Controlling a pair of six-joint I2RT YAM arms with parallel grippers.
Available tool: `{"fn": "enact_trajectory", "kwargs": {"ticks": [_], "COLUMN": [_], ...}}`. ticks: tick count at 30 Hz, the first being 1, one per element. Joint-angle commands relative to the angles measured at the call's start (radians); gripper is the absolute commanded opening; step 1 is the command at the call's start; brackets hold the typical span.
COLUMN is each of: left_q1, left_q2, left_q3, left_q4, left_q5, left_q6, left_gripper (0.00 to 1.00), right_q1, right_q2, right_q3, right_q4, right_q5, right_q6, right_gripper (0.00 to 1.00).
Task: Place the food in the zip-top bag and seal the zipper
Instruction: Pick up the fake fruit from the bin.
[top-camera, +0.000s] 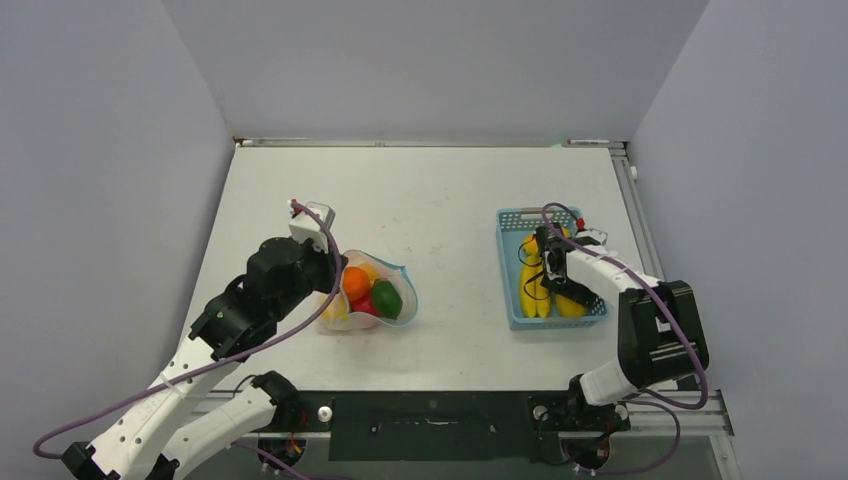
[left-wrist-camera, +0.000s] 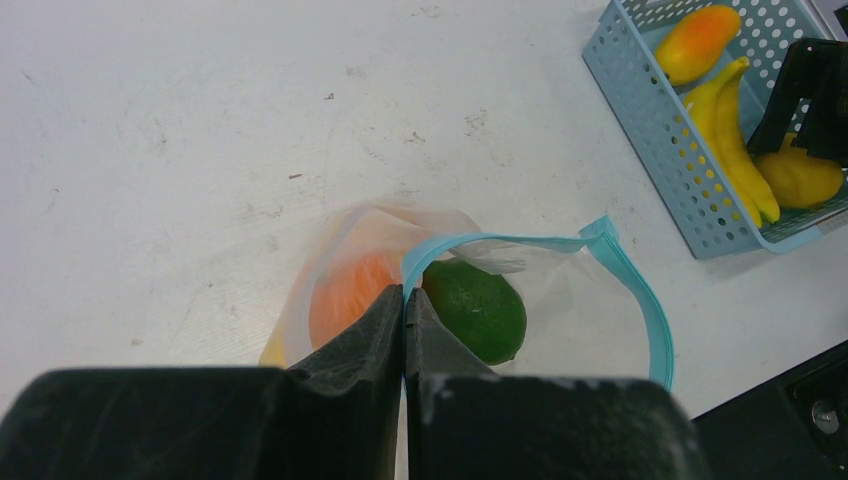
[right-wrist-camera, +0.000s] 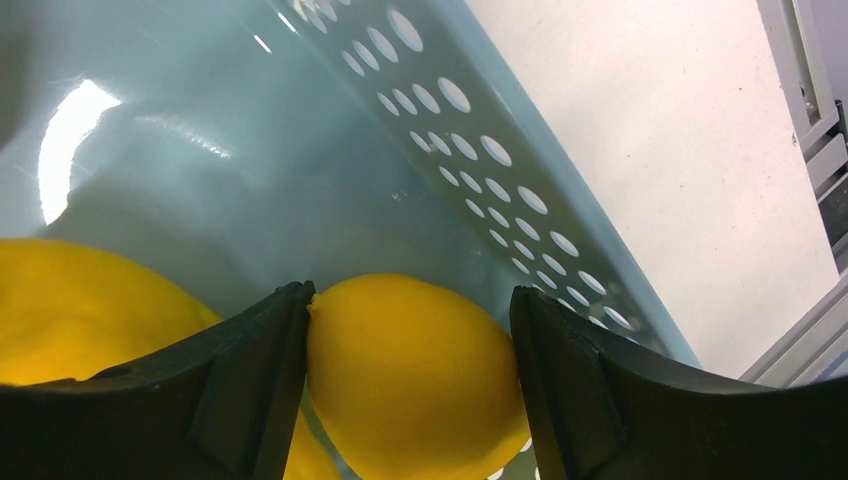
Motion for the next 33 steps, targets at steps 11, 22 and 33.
{"fn": "enact_trajectory", "kwargs": {"ticks": [11,22,33], "left_q1": [0.007,0.016,0.024], "left_q2": [0.002,0.007,0.017], "left_q3": [0.005,0.004,0.004], "left_q4": [0.051,0.051,0.050], "left_q5": [0.001,0.000,-0.004], "left_q6": [-0.007,-0.007,-0.007], "left_gripper": [0.00,0.00,0.00], "right_q1": [-0.007,-0.006,0.015], "right_q2": [-0.122,-0.232,-0.337], "right_q3": [0.027,0.134,0.230], "right_q4": [0.007,-0.025,0.029], "right_q5": [-0.036,-0.079,-0.221], "right_q6": [0.010,-0.045,-0.113], "right_gripper": [0.35,0.30,0.27]}}
